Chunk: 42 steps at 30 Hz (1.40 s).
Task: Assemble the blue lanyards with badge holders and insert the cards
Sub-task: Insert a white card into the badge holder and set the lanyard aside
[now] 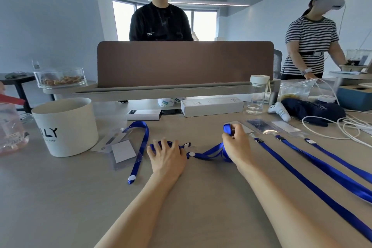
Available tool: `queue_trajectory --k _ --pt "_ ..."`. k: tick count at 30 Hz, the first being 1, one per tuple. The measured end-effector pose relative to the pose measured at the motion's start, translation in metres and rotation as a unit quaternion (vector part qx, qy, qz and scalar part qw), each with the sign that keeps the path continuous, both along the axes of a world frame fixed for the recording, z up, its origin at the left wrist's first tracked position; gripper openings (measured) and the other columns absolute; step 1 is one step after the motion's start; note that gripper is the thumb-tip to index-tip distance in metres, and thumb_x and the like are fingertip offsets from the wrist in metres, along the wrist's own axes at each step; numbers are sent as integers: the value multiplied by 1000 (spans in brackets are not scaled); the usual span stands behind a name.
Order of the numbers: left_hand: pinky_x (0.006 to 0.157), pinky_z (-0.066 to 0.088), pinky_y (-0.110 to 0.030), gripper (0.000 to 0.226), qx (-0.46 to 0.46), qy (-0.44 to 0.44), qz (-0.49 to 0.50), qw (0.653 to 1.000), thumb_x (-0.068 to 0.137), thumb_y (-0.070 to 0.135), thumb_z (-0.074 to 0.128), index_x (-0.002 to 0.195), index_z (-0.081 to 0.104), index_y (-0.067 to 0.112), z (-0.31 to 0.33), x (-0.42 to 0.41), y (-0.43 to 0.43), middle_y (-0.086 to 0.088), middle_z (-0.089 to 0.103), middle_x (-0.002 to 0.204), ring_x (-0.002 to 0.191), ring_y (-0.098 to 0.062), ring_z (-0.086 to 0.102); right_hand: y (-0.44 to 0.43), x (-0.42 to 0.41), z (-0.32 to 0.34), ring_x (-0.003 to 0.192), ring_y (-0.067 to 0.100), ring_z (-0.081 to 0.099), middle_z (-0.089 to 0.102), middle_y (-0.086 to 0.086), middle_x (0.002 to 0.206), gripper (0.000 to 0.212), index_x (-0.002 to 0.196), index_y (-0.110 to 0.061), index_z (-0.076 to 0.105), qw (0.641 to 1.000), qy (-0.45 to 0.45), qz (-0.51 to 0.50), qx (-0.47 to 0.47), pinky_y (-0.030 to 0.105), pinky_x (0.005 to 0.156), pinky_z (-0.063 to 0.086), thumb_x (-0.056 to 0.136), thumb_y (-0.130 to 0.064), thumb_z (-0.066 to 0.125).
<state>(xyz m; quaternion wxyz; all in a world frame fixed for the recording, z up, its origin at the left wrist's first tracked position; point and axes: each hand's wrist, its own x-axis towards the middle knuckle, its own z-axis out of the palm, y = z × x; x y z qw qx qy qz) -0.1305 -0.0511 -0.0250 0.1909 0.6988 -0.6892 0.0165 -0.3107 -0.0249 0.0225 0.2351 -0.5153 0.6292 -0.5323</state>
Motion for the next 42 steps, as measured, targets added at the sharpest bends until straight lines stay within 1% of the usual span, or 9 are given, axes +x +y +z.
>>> queue_trajectory --k 2,6,14,18,22,30,36,39,42 --pt "115 18 -48 40 10 10 -36 999 99 37 29 134 46 24 -2 1 -5 -6 39 145 138 -31 27 1 1 -1 59 14 40 49 4 80 11 100 -10 49 1000 16 6 13 23 50 30 91 -7 44" --pt "114 23 -38 40 17 17 -113 993 100 32 28 136 46 25 2 -2 -21 3 41 144 135 -20 30 3 0 -4 61 14 41 50 5 83 14 104 -9 49 999 37 27 28 23 51 32 91 -5 45" --pt "103 34 -33 37 7 15 -160 987 101 25 30 132 51 25 8 -9 -73 3 51 136 125 -19 44 -11 5 -17 67 15 49 52 5 92 9 97 -16 45 991 126 21 26 25 55 35 92 -8 44" --pt "100 35 -35 36 7 14 -168 986 101 24 29 128 53 22 10 -18 -105 1 52 134 120 -24 48 -18 2 -19 72 17 47 54 7 95 12 102 -15 47 996 77 23 40 27 57 35 93 -10 41" --pt "102 36 -36 37 15 40 -170 984 101 27 29 130 53 24 7 -26 -146 1 50 138 123 -25 46 -26 0 -17 63 14 39 43 2 81 6 96 -15 42 999 26 -8 45 22 51 27 95 -10 39" --pt "98 40 -44 36 -34 13 -159 987 98 29 35 131 47 20 5 -46 -195 -7 45 140 123 -31 44 -34 1 -19 67 13 44 52 4 91 13 103 -21 44 999 -5 -15 45 21 52 27 95 -14 39" --pt "88 45 -46 31 -197 -17 -112 974 92 19 46 118 56 7 14 -45 -173 -15 53 123 115 -33 47 -30 2 -15 66 14 46 52 1 82 11 100 -20 48 998 -59 3 21 24 56 35 89 -19 50" --pt "84 46 -44 24 -193 17 -144 970 92 14 46 111 59 8 13 -35 -146 -12 56 116 107 -31 48 -29 3 -13 64 18 46 54 4 79 9 93 -19 47 997 -73 3 40 27 56 37 85 -19 51" --pt "92 43 -36 34 -166 20 -181 969 85 9 54 117 61 17 12 -23 -110 -3 52 126 118 -25 42 -25 6 -12 62 18 51 64 9 81 10 88 -21 44 997 -66 4 46 29 58 39 82 -13 45"
